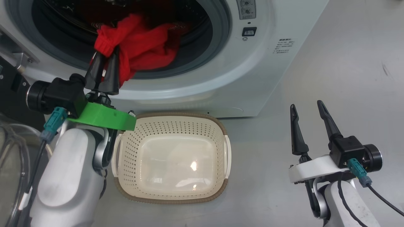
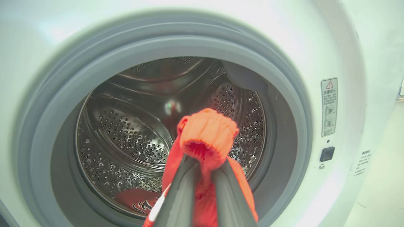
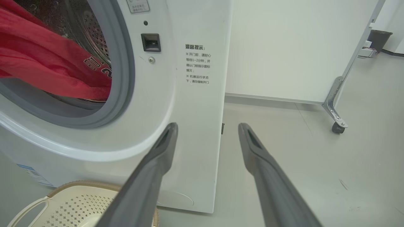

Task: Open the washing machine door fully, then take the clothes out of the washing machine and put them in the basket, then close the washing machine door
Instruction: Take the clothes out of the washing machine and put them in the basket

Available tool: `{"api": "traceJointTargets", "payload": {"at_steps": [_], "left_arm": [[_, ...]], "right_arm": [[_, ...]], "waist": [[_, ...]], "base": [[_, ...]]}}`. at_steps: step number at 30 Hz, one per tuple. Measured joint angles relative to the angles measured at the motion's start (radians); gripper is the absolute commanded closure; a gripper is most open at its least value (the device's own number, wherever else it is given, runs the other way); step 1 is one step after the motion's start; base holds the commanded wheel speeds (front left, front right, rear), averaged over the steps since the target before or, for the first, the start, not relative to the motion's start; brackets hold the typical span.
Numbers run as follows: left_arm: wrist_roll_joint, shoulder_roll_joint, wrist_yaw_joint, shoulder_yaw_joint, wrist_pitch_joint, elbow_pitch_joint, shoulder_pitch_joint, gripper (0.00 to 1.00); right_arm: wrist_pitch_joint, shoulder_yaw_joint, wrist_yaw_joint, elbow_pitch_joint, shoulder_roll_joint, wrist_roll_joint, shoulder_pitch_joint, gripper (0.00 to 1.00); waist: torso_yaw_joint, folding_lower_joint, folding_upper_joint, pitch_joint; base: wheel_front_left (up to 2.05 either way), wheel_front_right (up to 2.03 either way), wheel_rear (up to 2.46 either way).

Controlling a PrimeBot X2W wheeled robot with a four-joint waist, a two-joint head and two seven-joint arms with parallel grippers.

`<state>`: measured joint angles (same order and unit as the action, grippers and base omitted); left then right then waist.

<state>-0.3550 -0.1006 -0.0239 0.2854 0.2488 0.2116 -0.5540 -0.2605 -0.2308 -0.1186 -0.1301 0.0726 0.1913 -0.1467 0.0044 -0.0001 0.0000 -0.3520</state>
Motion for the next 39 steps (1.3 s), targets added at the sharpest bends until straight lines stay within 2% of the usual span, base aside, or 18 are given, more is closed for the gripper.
{"api": "traceJointTargets", "payload": {"at_steps": [8, 18, 27, 33, 39], "left_arm": [[0.002, 0.008, 0.006, 0.040, -0.002, -0.073, 0.131, 1.00], [-0.056, 0.016, -0.007, 0.122, -0.108, -0.037, 0.318, 1.00], [-0.067, 0.015, -0.020, 0.137, -0.166, 0.031, 0.327, 1.00], [-0.077, 0.008, -0.027, 0.132, -0.208, 0.137, 0.309, 1.00], [-0.077, -0.005, -0.028, 0.119, -0.247, 0.244, 0.224, 1.00]], "right_arm": [[0.000, 0.000, 0.000, 0.001, 0.001, 0.000, 0.018, 0.00], [0.000, -0.013, 0.003, 0.001, 0.003, -0.004, 0.028, 0.00], [0.000, -0.032, 0.011, 0.014, 0.001, -0.009, 0.027, 0.00], [0.000, -0.035, 0.011, 0.031, -0.002, -0.009, 0.015, 0.00], [0.000, -0.043, 0.011, 0.048, -0.007, -0.009, -0.004, 0.00]], "waist": [[0.037, 0.0000, 0.0000, 0.027], [0.045, 0.0000, 0.0000, 0.028], [0.019, 0.0000, 0.0000, -0.005], [-0.010, 0.0000, 0.0000, -0.045], [-0.044, 0.0000, 0.0000, -0.097]], "base": [[0.00, 0.00, 0.00], [0.00, 0.00, 0.00], [0.00, 0.00, 0.00], [0.00, 0.00, 0.00], [0.00, 0.00, 0.00]]}}
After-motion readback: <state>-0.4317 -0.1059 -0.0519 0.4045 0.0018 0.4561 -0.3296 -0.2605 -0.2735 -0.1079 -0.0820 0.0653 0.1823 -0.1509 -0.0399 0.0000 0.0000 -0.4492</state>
